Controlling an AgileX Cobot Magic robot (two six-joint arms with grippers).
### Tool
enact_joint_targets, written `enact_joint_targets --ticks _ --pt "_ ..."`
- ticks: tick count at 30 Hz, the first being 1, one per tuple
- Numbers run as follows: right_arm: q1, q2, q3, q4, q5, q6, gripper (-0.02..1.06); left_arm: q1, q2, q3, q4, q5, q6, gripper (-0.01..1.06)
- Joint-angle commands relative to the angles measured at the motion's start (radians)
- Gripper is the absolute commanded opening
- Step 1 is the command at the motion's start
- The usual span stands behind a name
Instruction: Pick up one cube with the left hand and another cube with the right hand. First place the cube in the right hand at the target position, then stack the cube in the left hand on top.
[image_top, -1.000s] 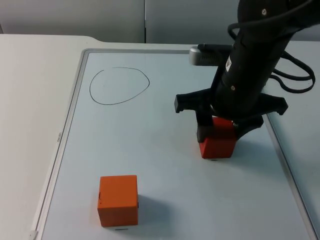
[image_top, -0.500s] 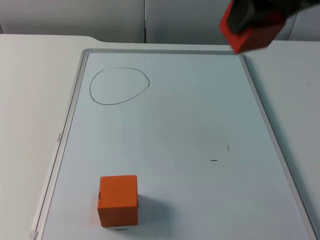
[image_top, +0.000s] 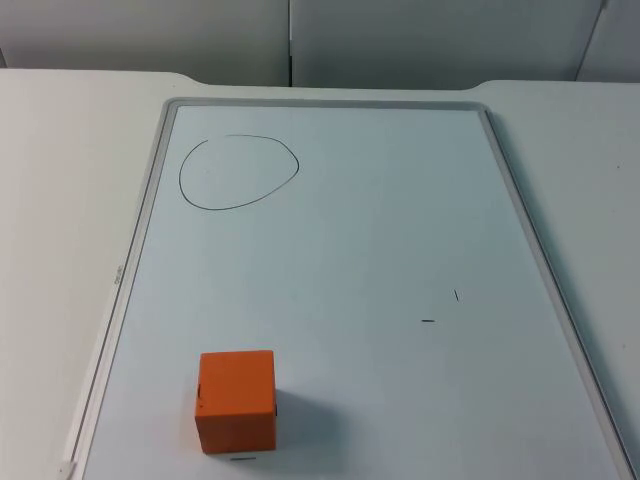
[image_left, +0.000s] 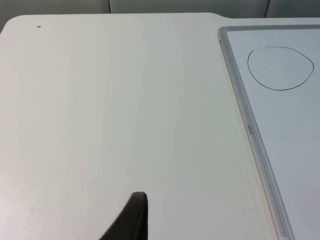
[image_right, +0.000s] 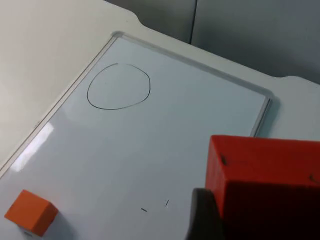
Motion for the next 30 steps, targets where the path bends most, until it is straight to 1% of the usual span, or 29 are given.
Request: enact_joint_targets --ticks 1,2,4,11,15,19,22,24,26,30 --pt "0.004 -0.084 0.064 0.002 0.006 -0.003 0.0 0.006 -0.004 0.003 -0.002 -0.01 -0.005 0.99" --pt "0.004 -0.084 0.064 0.002 0.006 -0.003 0.0 0.006 -0.004 0.003 -0.002 -0.01 -0.005 0.99" --pt "0.004 -0.147 0.136 0.002 0.004 0.017 0.0 0.006 -0.004 0.003 -0.002 -0.01 -0.005 0.99" --pt "0.004 -0.25 0.258 0.0 -0.011 0.039 0.0 0.006 -0.004 0.003 -0.002 -0.01 -0.005 0.99" --pt "0.004 -0.269 0.284 0.001 -0.013 0.04 0.0 0.006 -0.004 0.003 -0.002 -0.01 -0.005 0.99" --pt "0.004 -0.272 0.309 0.025 -0.043 0.045 0.0 0.006 -0.004 0.003 -0.002 -0.01 -0.005 0.99" --pt "0.004 -0.272 0.33 0.036 -0.092 0.045 0.0 0.006 -0.004 0.003 -0.006 -0.01 -0.005 0.99" --pt "0.004 -0.272 0.332 0.044 -0.105 0.045 0.0 0.006 -0.004 0.003 -0.019 -0.01 -0.005 0.99" --pt "0.004 -0.272 0.332 0.082 -0.146 0.041 0.0 0.006 -0.004 -0.015 -0.088 -0.021 -0.005 0.99" --pt "0.004 -0.272 0.332 0.081 -0.17 0.041 0.0 0.006 0.033 -0.066 -0.164 -0.041 0.034 0.99"
